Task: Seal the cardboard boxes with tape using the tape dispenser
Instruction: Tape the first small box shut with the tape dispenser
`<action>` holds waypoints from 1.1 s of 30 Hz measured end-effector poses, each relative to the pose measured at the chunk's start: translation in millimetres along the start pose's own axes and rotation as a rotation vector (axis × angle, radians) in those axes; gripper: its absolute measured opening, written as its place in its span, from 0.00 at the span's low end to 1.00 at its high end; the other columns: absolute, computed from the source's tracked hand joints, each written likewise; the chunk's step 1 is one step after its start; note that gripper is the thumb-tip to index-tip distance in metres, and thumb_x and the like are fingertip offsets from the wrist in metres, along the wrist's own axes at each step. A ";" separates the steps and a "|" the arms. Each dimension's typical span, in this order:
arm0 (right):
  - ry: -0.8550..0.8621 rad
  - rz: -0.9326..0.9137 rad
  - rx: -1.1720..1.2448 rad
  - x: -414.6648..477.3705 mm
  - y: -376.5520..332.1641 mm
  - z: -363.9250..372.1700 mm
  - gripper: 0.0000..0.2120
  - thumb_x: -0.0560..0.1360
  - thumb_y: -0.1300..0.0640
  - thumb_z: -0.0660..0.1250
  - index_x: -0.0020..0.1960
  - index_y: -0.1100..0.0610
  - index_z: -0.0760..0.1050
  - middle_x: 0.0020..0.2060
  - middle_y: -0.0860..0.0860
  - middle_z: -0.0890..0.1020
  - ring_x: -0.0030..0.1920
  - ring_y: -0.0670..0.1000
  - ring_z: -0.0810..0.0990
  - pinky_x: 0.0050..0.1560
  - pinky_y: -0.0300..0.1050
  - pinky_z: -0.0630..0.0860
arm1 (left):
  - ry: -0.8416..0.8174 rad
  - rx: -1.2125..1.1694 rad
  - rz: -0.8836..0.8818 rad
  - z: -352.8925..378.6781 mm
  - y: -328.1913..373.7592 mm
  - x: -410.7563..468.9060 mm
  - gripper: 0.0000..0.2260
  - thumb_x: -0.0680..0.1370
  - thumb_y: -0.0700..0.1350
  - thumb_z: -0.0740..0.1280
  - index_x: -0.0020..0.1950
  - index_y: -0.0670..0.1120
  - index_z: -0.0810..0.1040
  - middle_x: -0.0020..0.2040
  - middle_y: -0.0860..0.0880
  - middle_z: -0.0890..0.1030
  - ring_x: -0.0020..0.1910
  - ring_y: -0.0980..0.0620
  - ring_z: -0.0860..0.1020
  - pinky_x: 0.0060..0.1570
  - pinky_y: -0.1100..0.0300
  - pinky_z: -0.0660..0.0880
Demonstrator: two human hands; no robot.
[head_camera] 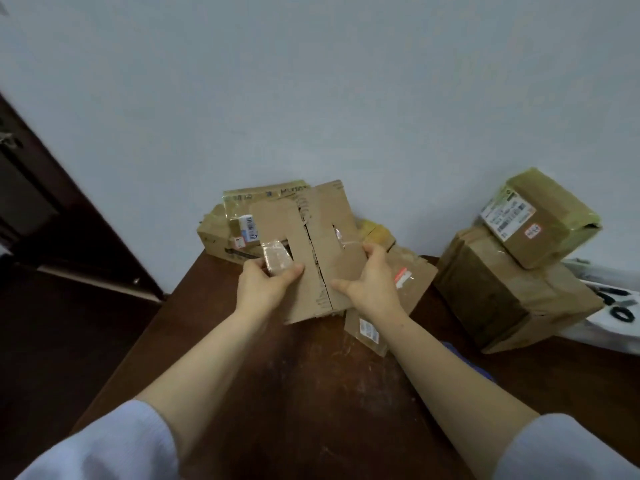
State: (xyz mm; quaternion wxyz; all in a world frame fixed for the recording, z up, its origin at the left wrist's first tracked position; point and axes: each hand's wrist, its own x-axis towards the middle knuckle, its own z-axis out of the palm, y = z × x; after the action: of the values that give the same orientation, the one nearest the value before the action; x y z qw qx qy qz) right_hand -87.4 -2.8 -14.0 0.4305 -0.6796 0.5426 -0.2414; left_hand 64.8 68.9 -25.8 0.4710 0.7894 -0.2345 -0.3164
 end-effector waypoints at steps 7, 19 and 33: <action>0.053 -0.202 -0.091 -6.6 -2.6 54.9 0.39 0.67 0.55 0.77 0.71 0.56 0.58 0.64 0.53 0.73 0.65 0.54 0.71 0.65 0.53 0.71 | 0.172 -0.086 0.045 -34.8 -39.0 12.2 0.33 0.57 0.64 0.76 0.55 0.45 0.79 0.50 0.50 0.82 0.46 0.52 0.81 0.46 0.54 0.79; -0.022 -0.279 -0.306 -63.0 29.5 100.3 0.32 0.70 0.51 0.69 0.71 0.50 0.61 0.65 0.51 0.73 0.67 0.56 0.68 0.65 0.52 0.62 | 0.037 -0.013 0.263 -74.1 -137.0 -17.7 0.60 0.62 0.61 0.77 0.76 0.58 0.33 0.70 0.53 0.69 0.64 0.49 0.74 0.58 0.47 0.76; -0.220 -0.065 -0.266 -96.3 125.4 70.0 0.28 0.73 0.59 0.70 0.71 0.52 0.68 0.70 0.50 0.70 0.70 0.52 0.66 0.69 0.47 0.62 | -0.424 0.803 0.305 -50.2 -189.3 -108.4 0.34 0.71 0.52 0.73 0.74 0.47 0.63 0.50 0.51 0.75 0.53 0.49 0.75 0.50 0.58 0.72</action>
State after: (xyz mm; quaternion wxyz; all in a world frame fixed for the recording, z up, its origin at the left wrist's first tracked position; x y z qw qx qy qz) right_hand -126.5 105.8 -142.7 0.3854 -0.7701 0.4973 -0.1054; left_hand 39.8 255.7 -146.6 0.1114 0.7836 -0.5422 -0.2821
